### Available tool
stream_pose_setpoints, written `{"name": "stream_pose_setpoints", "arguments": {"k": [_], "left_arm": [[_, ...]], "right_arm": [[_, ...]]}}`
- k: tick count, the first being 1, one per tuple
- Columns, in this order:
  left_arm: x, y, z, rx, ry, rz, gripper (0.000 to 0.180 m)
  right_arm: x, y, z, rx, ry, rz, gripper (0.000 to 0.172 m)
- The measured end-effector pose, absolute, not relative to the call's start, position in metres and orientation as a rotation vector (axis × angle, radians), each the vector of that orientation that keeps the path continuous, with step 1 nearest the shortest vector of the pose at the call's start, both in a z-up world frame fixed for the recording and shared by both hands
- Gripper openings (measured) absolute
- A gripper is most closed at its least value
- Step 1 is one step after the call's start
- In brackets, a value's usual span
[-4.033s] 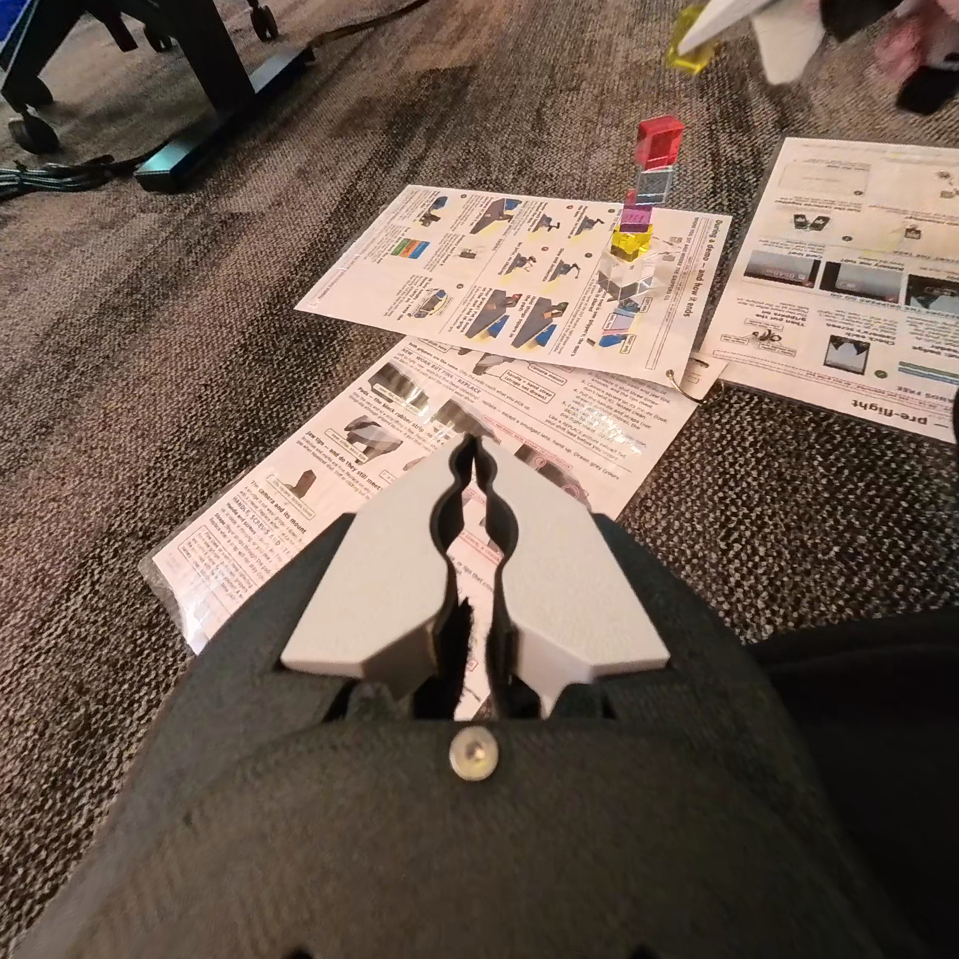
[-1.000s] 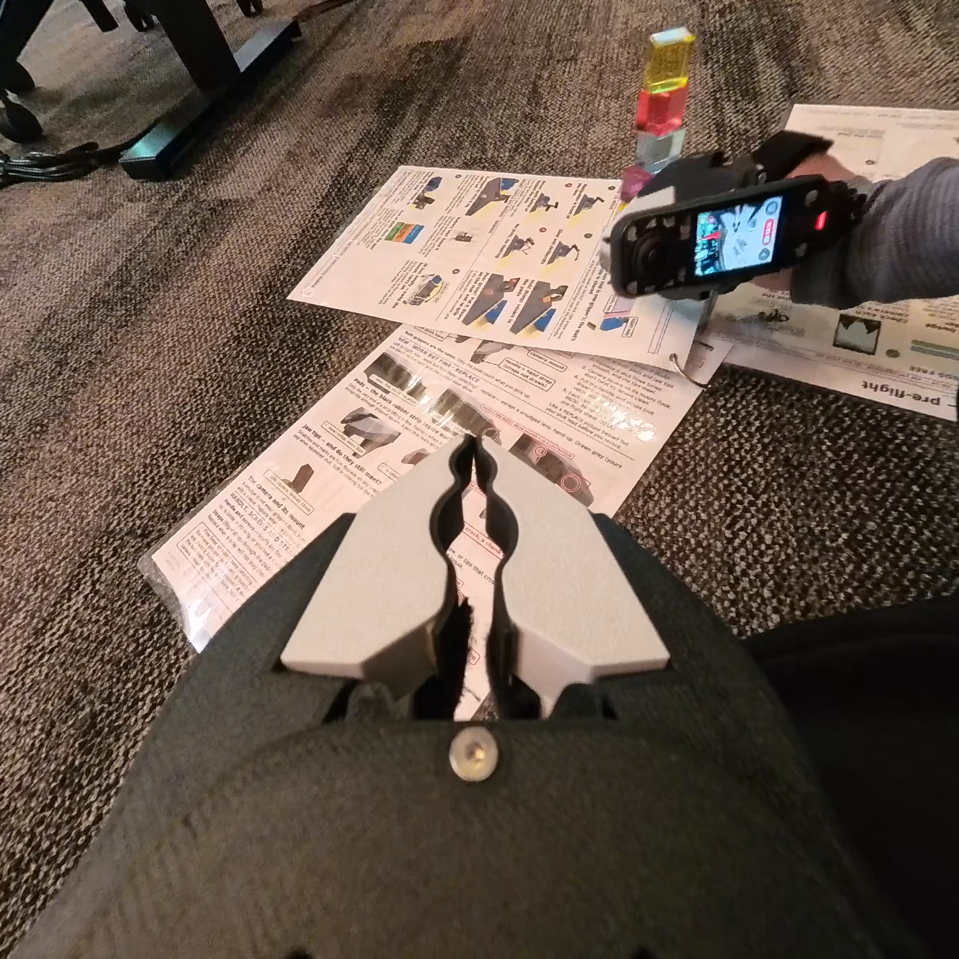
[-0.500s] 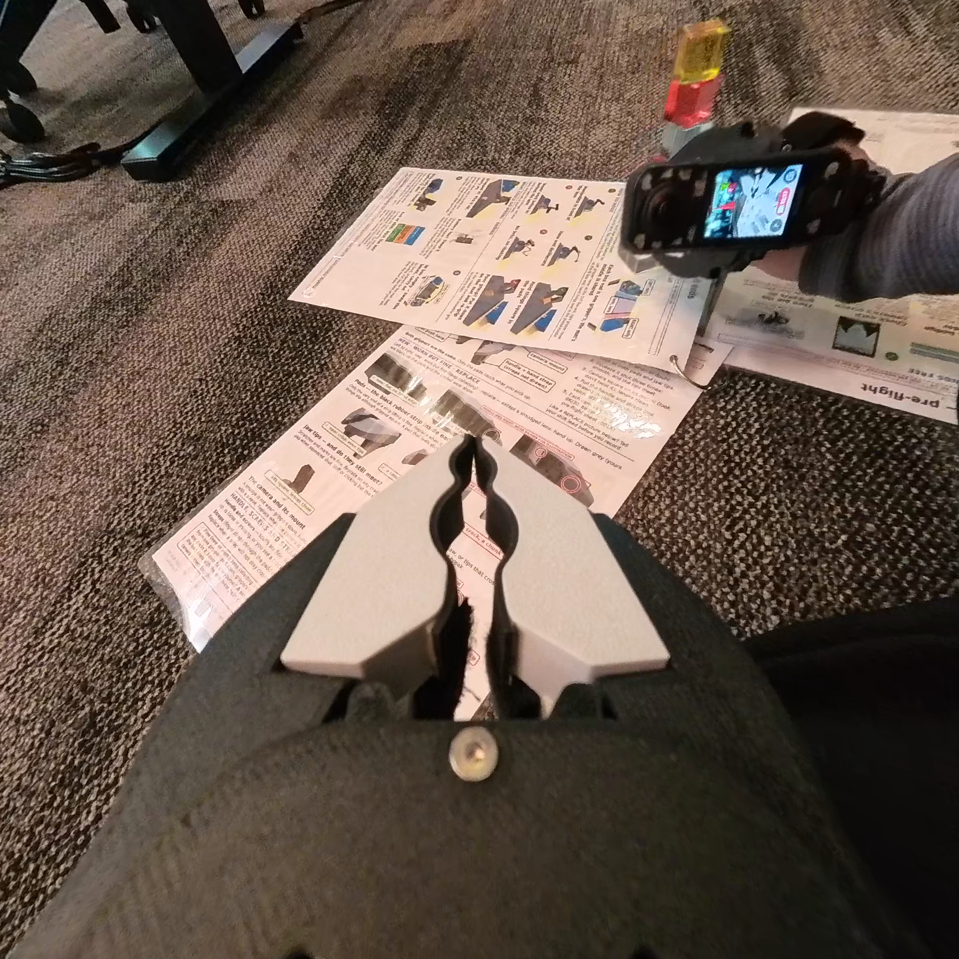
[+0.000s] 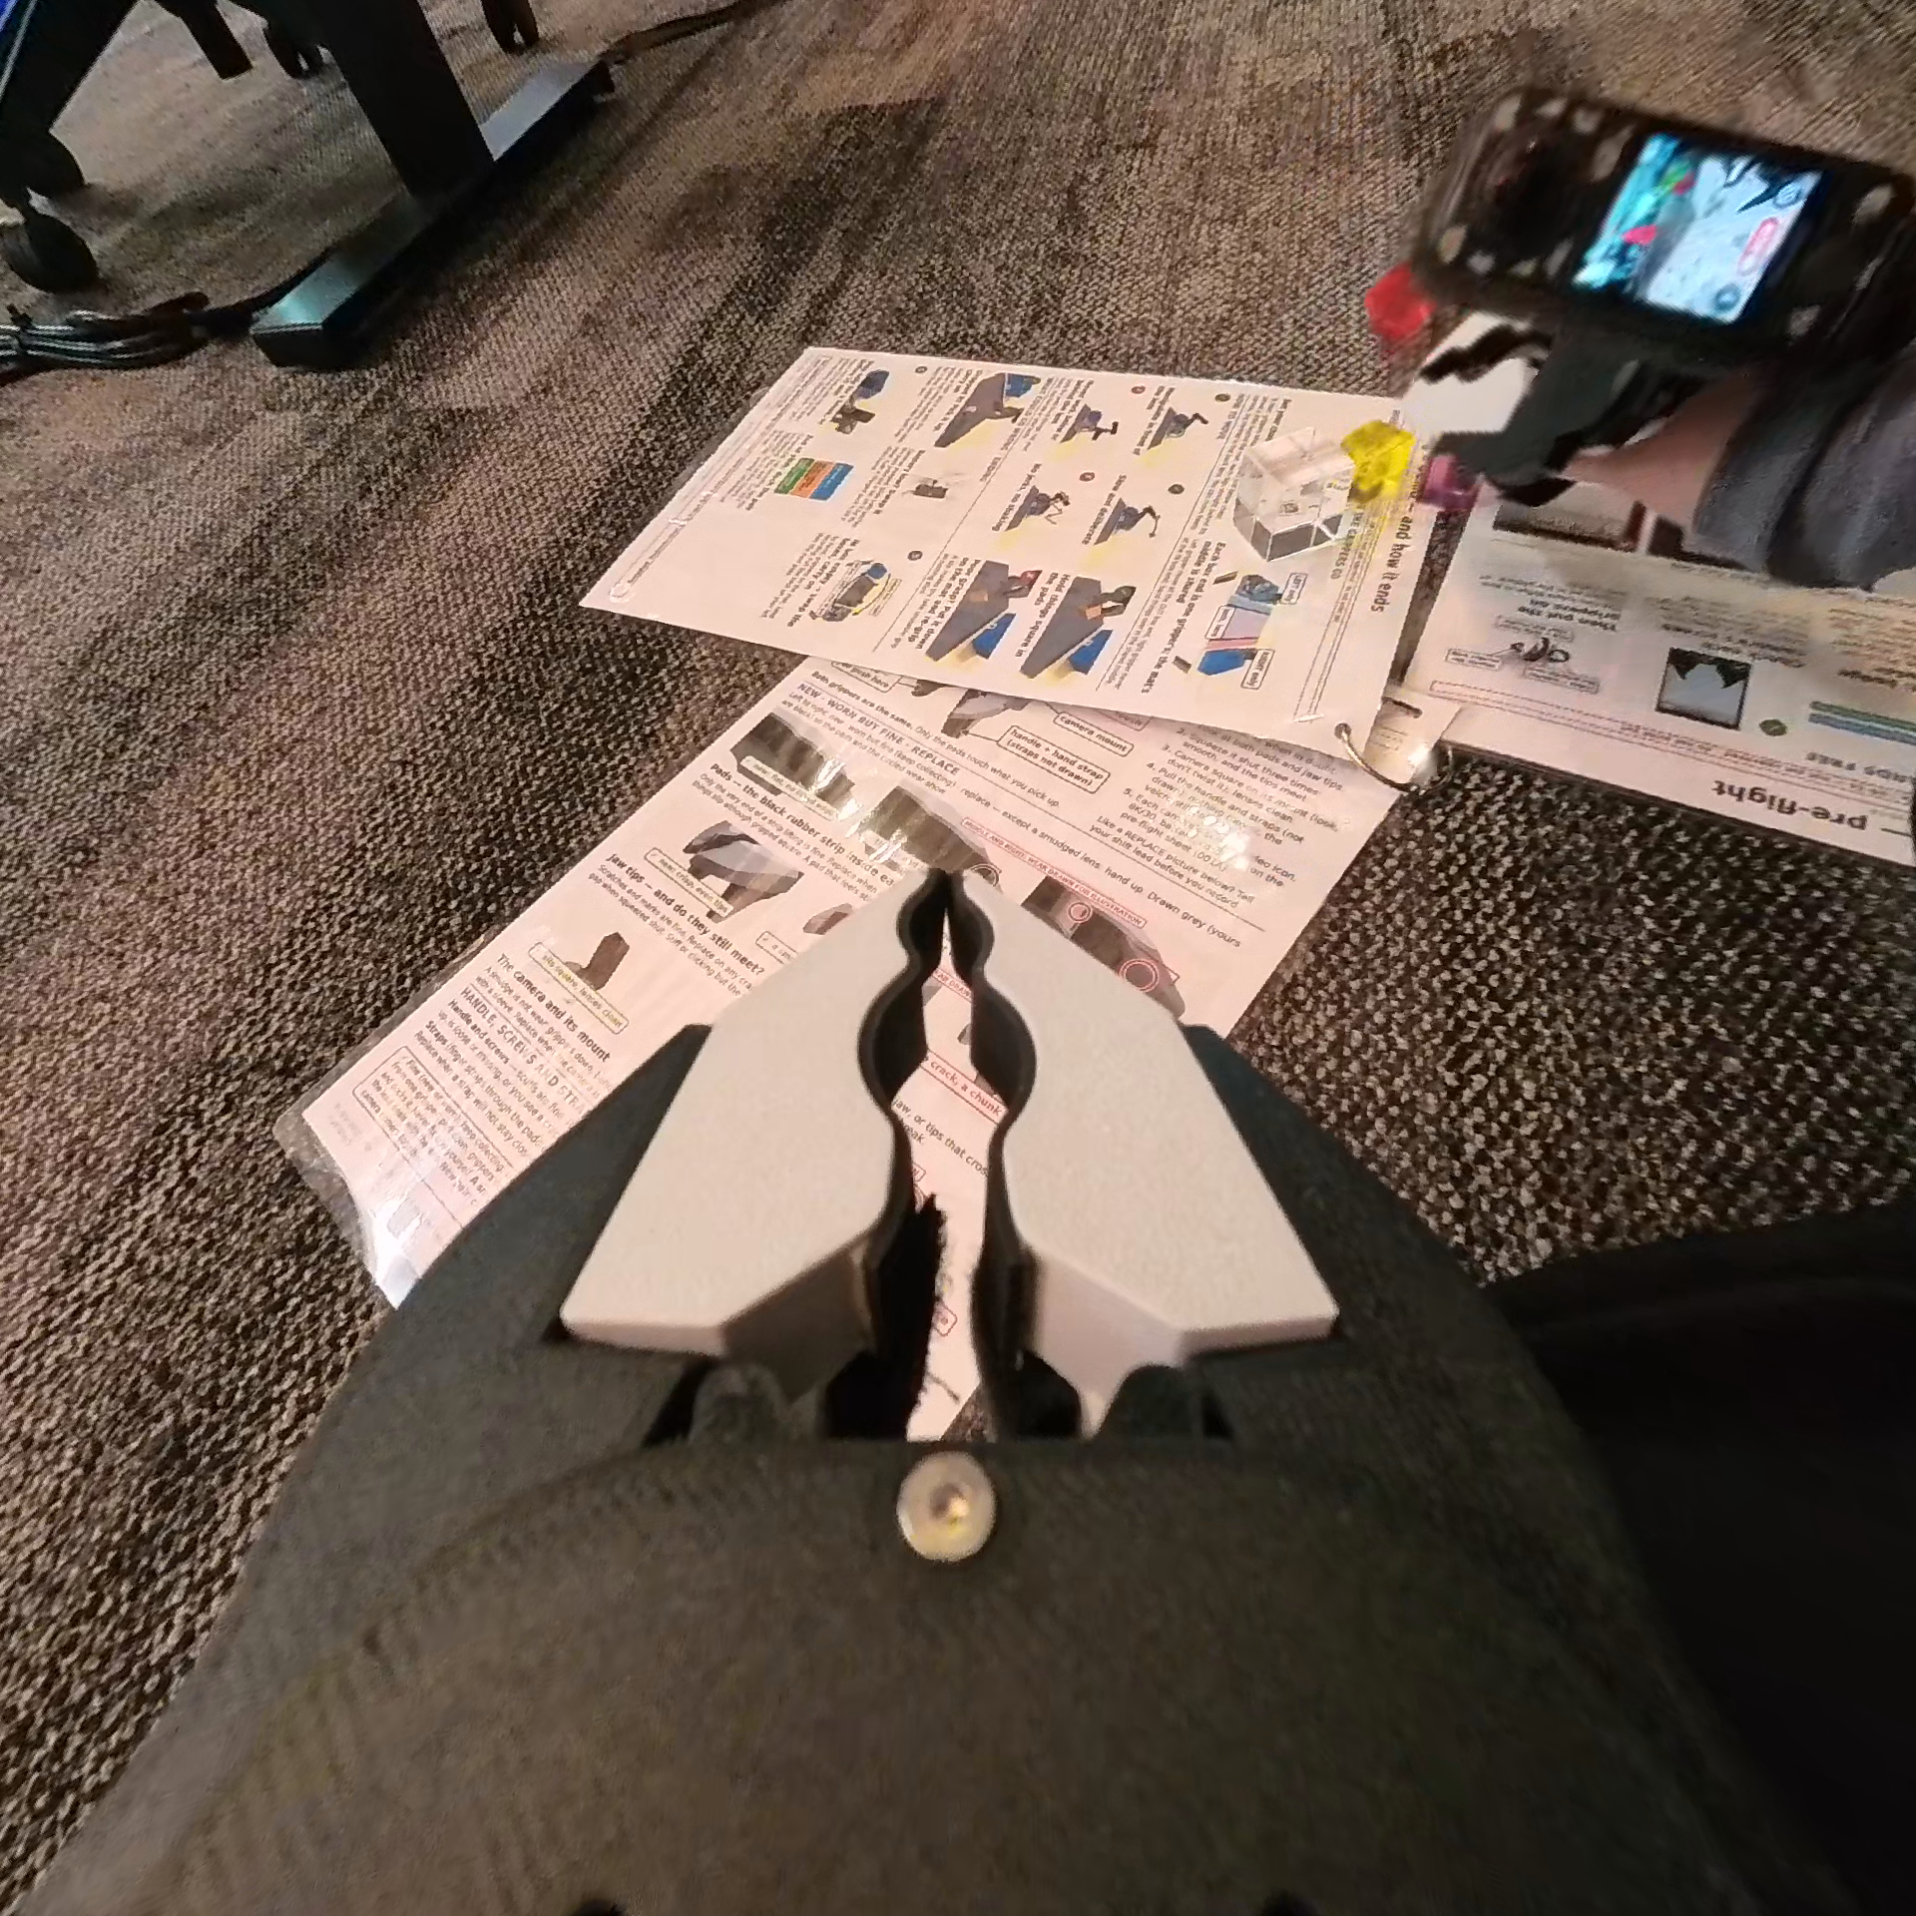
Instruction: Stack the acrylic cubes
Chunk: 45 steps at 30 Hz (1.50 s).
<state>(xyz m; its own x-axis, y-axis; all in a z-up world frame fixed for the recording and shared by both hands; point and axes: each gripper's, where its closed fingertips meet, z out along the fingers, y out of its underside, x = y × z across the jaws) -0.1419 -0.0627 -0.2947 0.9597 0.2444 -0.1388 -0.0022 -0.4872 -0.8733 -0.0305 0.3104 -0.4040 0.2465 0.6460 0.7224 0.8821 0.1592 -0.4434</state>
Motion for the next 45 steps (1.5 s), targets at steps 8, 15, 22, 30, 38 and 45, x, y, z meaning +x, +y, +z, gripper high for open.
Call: {"name": "stream_pose_setpoints", "arguments": {"k": [8, 15, 22, 30, 38, 45], "left_arm": [[-0.142, -0.062, -0.295, -2.061, -0.173, 0.292, 0.000], [-0.140, -0.061, -0.297, -2.076, -0.159, 0.299, 0.000], [-0.140, -0.061, -0.299, -2.093, -0.154, 0.306, 0.000], [-0.139, -0.061, -0.300, -2.103, -0.144, 0.310, 0.000], [-0.139, -0.061, -0.300, -2.102, -0.146, 0.308, 0.000], [-0.140, -0.061, -0.300, -2.099, -0.150, 0.305, 0.000]], "right_arm": [[-0.035, 0.283, -0.399, -1.681, -1.365, 0.284, 0.013], [-0.064, 0.260, -0.399, -1.849, -1.317, 0.670, 0.058], [-0.079, 0.263, -0.424, -2.097, -1.261, 0.593, 0.070], [-0.086, 0.273, -0.442, -2.169, -1.279, 0.434, 0.055], [-0.092, 0.258, -0.443, -2.091, -1.410, 0.519, 0.049], [-0.097, 0.231, -0.444, -1.988, -1.604, 0.647, 0.047]]}}
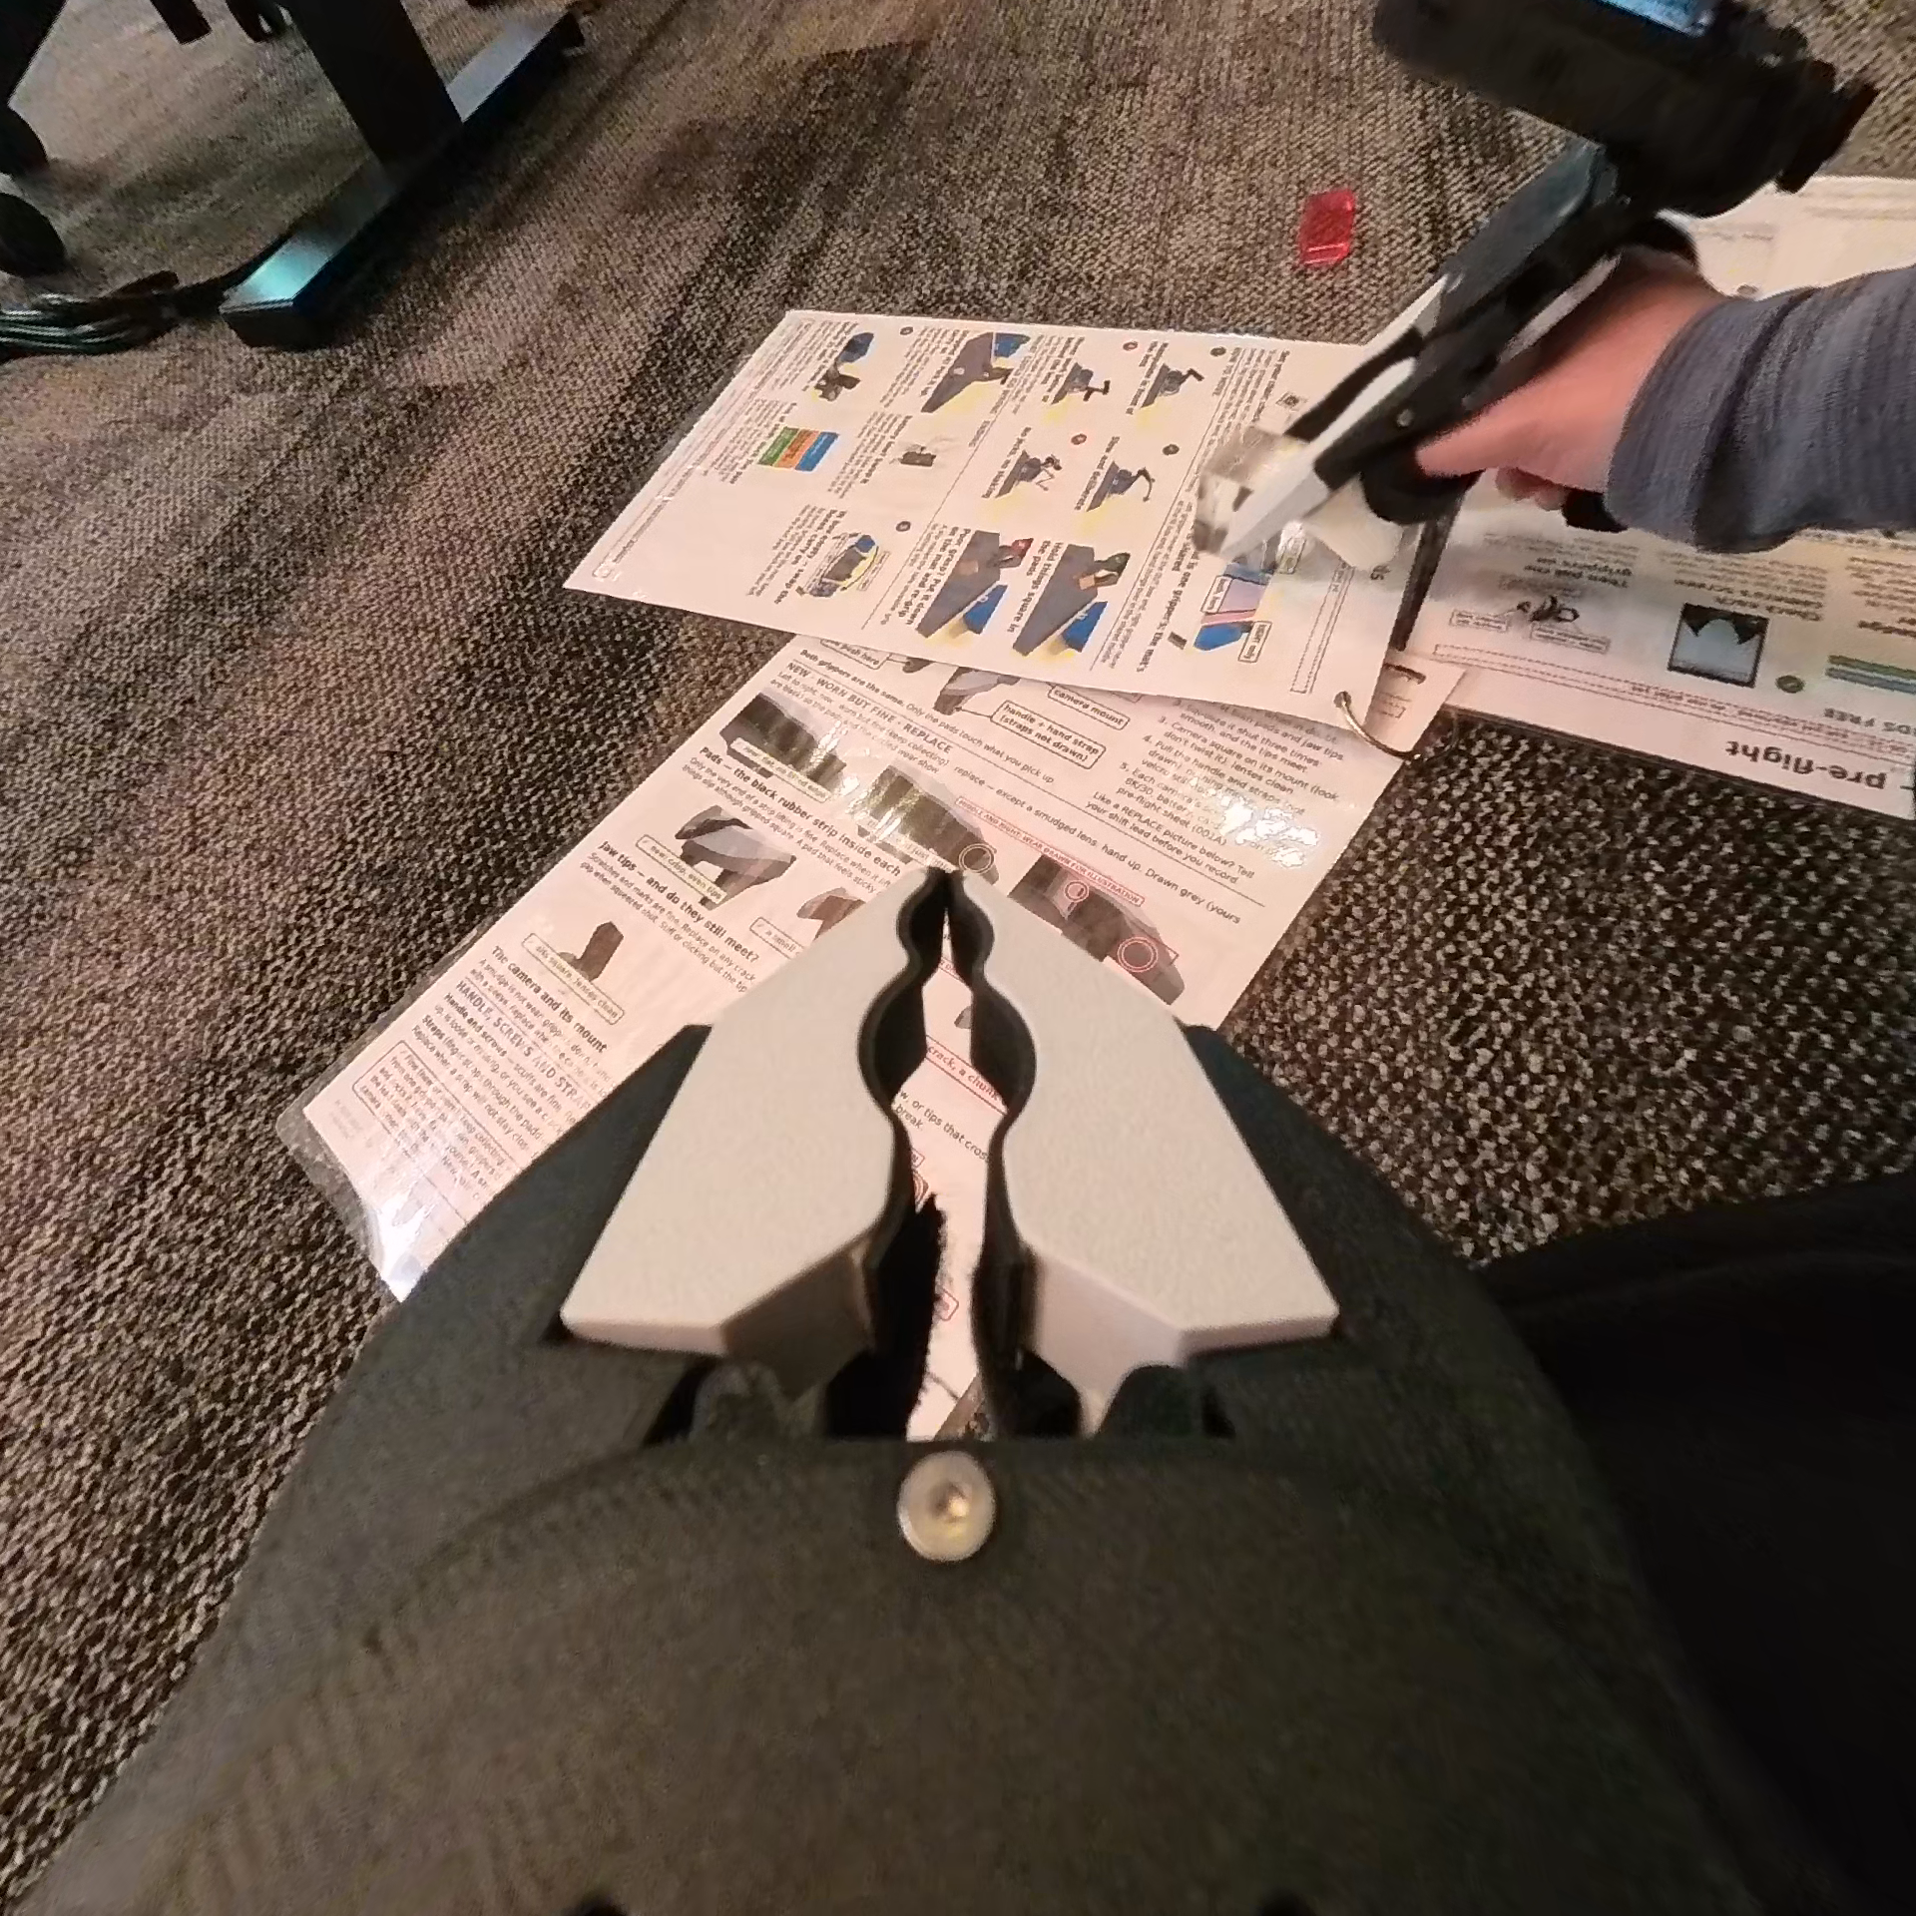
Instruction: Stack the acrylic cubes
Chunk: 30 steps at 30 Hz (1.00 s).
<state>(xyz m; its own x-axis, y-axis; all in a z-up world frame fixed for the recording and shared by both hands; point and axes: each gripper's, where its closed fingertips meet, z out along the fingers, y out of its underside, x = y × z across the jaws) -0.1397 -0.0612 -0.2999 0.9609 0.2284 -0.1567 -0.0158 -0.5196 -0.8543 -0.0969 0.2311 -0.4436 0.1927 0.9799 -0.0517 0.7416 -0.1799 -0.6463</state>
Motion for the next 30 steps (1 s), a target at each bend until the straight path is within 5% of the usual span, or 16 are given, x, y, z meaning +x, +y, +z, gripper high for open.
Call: {"name": "stream_pose_setpoints", "arguments": {"k": [12, 19, 30], "left_arm": [[-0.140, -0.061, -0.299, -2.093, -0.155, 0.303, 0.000], [-0.140, -0.061, -0.298, -2.089, -0.158, 0.301, 0.000], [-0.140, -0.061, -0.299, -2.094, -0.157, 0.299, 0.000]], "right_arm": [[-0.091, 0.199, -0.443, -1.920, -1.788, 0.770, 0.050], [-0.094, 0.214, -0.394, -1.711, -1.573, 0.949, 0.058], [-0.053, 0.294, -0.412, -1.928, -1.250, 0.552, 0.049]]}}
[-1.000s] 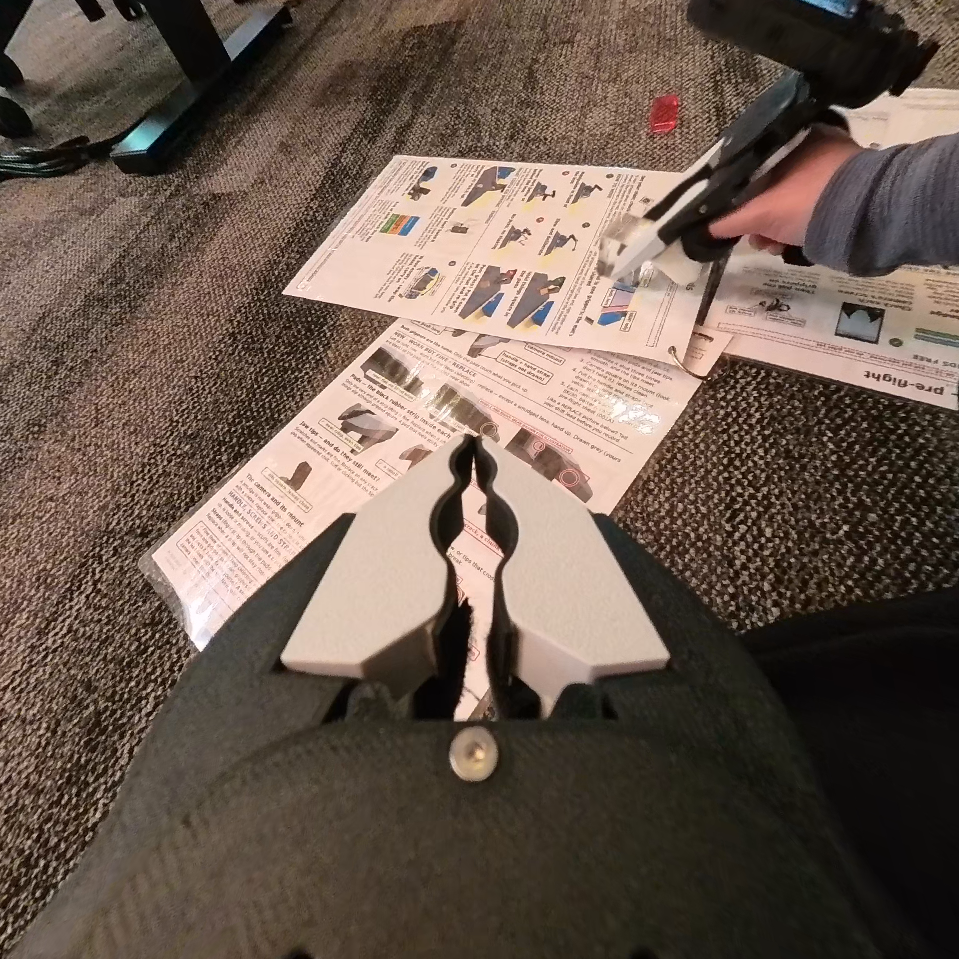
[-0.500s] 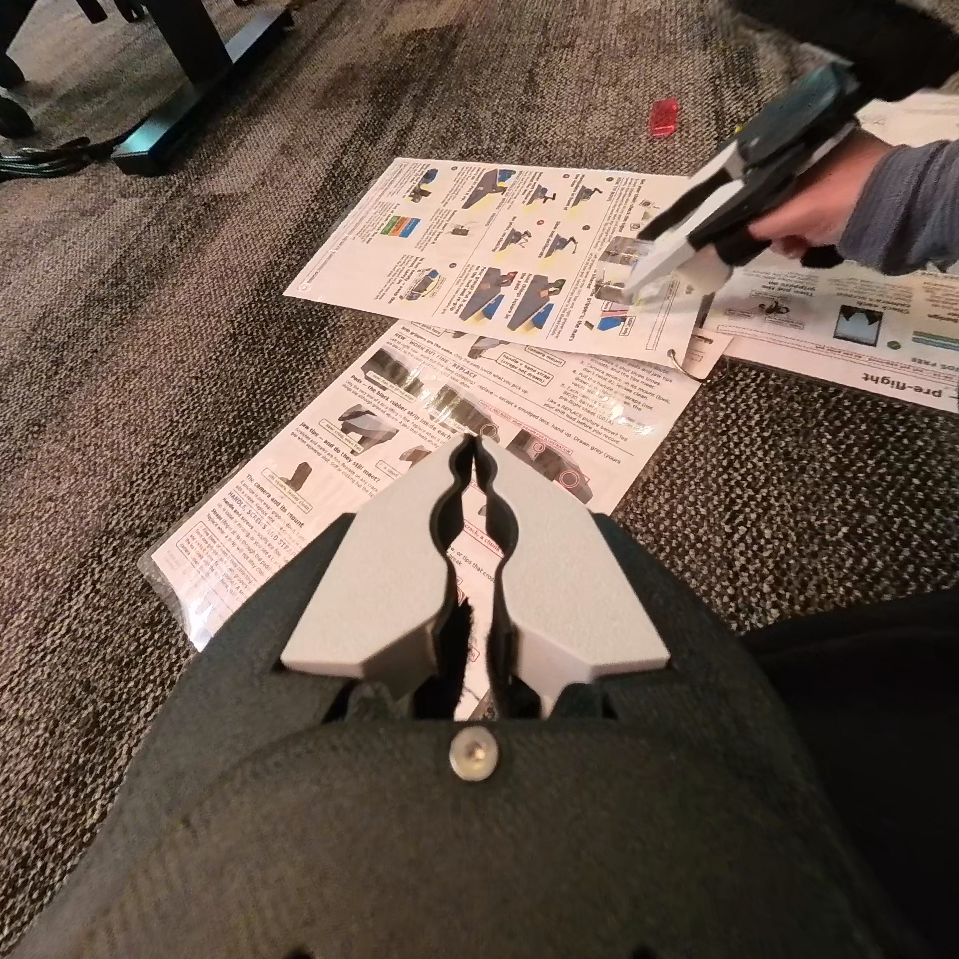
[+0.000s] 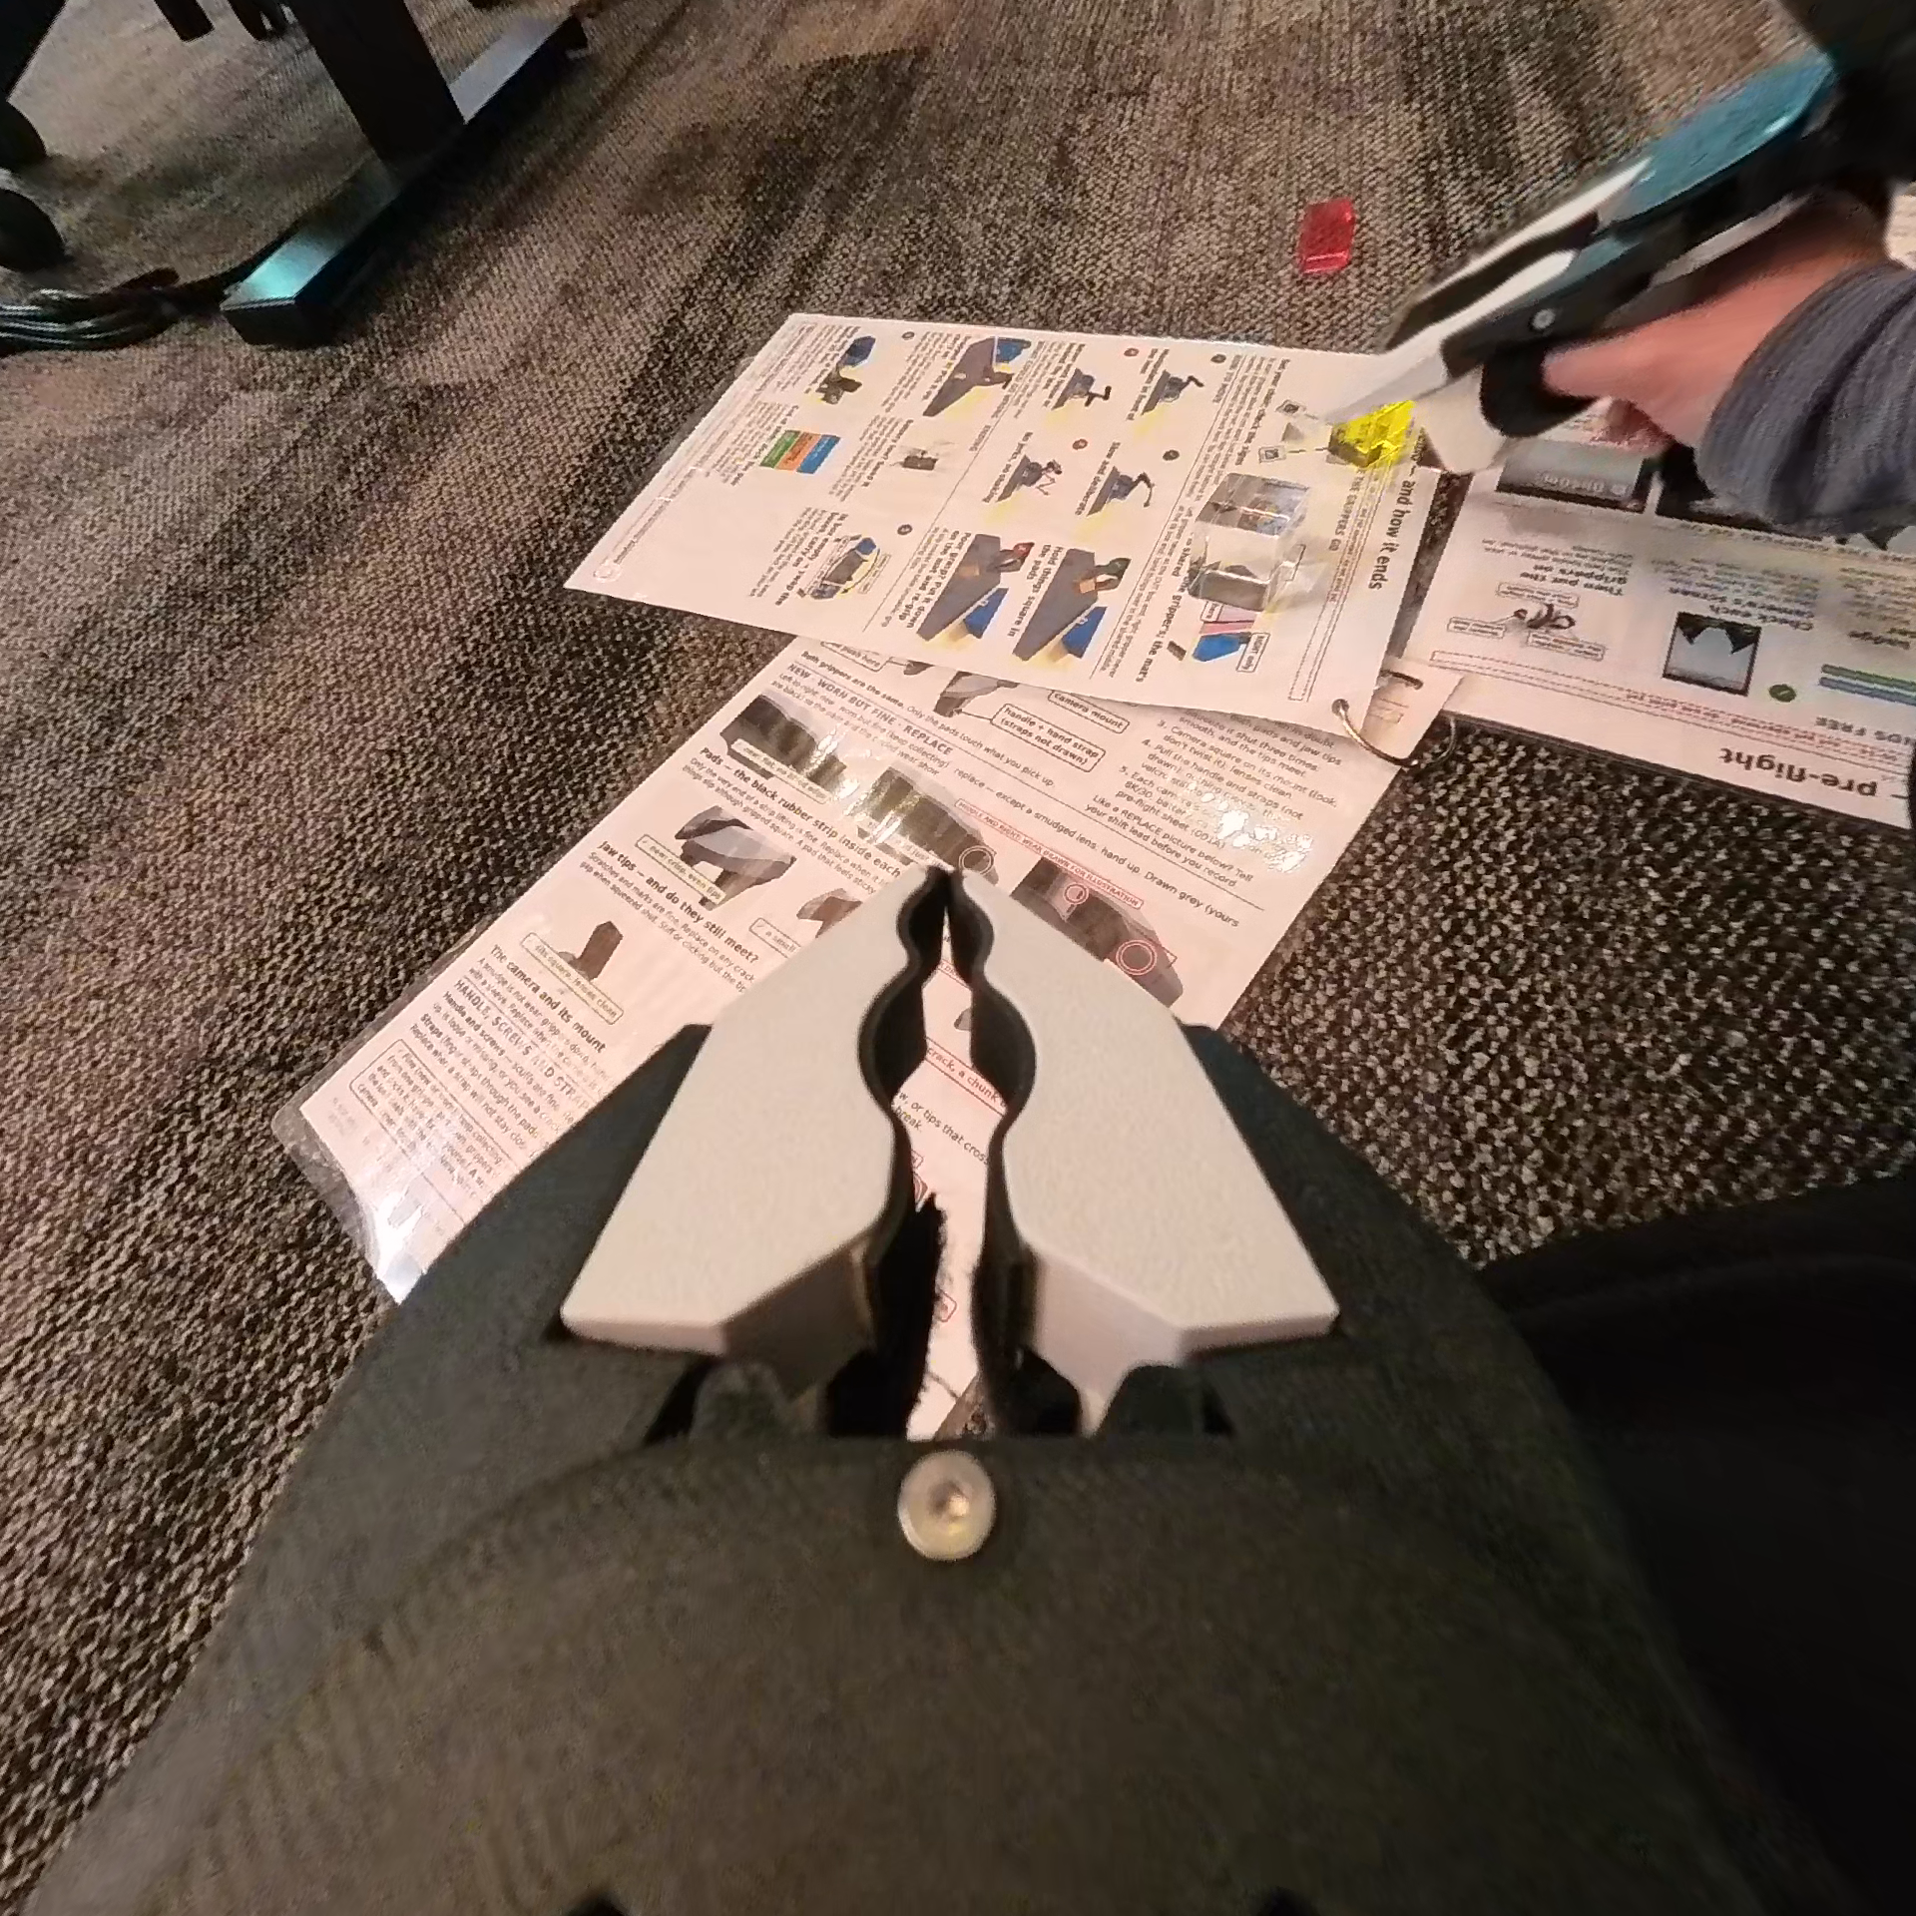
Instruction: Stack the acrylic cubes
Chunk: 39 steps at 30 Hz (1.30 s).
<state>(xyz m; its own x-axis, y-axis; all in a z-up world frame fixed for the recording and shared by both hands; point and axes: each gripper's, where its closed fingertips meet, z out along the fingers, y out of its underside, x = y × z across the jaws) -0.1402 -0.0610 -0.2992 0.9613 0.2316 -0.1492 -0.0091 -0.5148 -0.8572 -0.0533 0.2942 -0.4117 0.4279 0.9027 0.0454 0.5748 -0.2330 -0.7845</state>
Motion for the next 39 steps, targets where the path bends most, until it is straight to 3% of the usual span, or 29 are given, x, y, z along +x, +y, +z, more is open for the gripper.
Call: {"name": "stream_pose_setpoints", "arguments": {"k": [22, 39], "left_arm": [[-0.141, -0.061, -0.299, -2.094, -0.159, 0.299, 0.000], [-0.141, -0.062, -0.297, -2.083, -0.163, 0.301, 0.000]], "right_arm": [[-0.043, 0.309, -0.442, -2.079, -1.208, 0.406, 0.026], [-0.053, 0.298, -0.428, -1.992, -1.294, 0.379, 0.025]]}}
